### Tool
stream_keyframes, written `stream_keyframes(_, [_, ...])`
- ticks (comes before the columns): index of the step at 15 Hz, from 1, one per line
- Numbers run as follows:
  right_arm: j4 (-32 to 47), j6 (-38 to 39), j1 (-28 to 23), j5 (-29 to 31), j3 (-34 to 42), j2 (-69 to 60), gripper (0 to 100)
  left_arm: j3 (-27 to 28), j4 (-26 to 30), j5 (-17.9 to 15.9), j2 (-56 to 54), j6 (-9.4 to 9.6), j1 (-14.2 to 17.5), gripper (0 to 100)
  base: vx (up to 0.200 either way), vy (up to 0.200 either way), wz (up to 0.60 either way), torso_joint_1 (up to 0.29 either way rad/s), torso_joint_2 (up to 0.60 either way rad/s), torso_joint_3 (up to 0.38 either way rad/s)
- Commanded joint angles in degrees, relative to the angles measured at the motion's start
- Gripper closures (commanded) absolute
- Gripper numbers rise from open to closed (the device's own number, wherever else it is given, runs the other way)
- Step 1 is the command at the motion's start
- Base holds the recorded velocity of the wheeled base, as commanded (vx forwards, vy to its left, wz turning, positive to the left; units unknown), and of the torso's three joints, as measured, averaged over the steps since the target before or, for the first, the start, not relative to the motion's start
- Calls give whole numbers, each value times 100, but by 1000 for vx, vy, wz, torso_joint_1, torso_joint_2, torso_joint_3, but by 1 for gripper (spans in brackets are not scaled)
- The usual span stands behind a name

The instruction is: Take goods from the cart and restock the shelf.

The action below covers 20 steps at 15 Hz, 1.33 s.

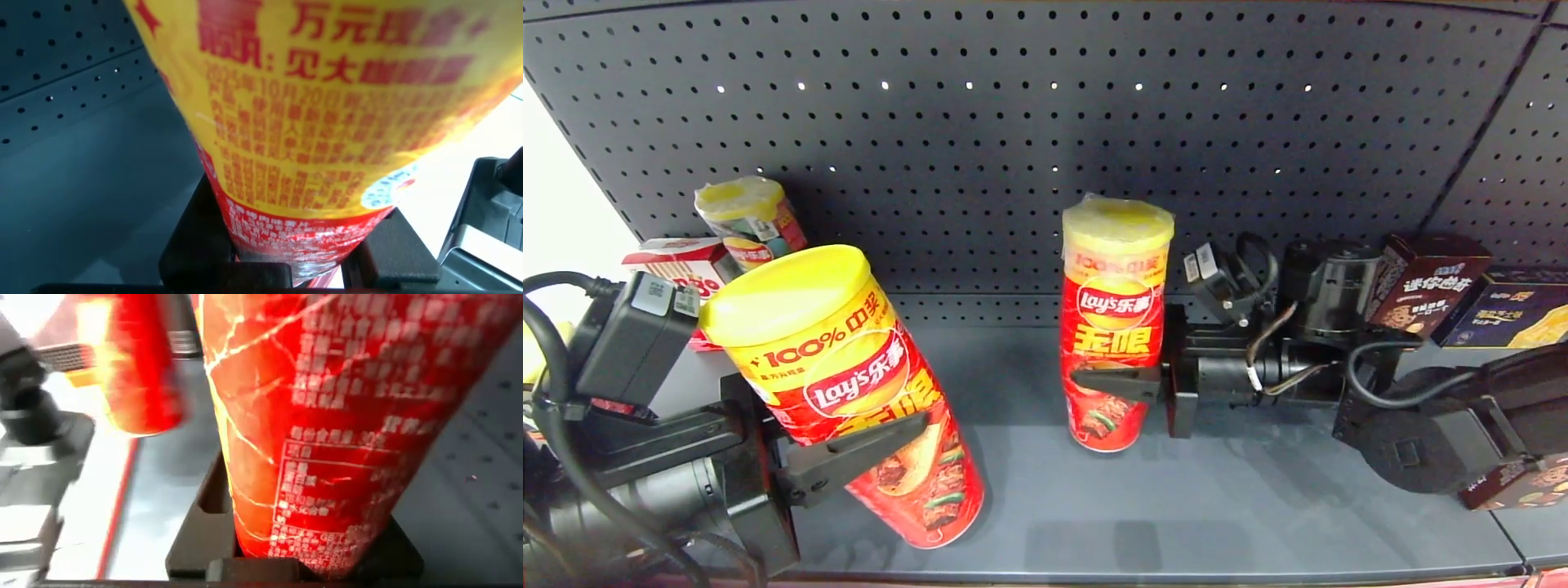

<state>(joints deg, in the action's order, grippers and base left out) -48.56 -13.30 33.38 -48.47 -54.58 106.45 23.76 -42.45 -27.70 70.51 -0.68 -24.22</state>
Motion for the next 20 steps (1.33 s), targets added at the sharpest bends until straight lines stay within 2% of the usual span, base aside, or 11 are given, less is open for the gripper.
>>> stream_keyframes(1, [-453,3,90,-5,826,-485,100,-3,0,-8,-2,-2,93,100,0,0,0,0,0,0])
stream_keyframes(3, [-1191,12,90,-13,1538,-406,100,-3,0,1,-2,-2,111,100,0,0,0,0,0,0])
stream_keyframes(6, [-1499,3,90,-49,1925,-335,100,-3,0,1,15,-11,111,100,0,0,0,0,0,0])
stream_keyframes(11, [-1965,-6,231,-40,2056,-10,100,-12,0,10,33,-11,120,100,0,0,0,0,0,0])
stream_keyframes(16, [-2061,-6,354,-40,1995,192,100,-20,0,10,59,-11,120,100,0,0,0,0,0,0])
stream_keyframes(17, [-2088,-15,371,-31,2012,192,0,-29,0,10,59,-11,120,100,0,0,0,0,0,0])
stream_keyframes(20, [-2123,-6,327,4,2206,-72,0,-38,0,10,59,-11,120,100,0,0,0,0,0,0])
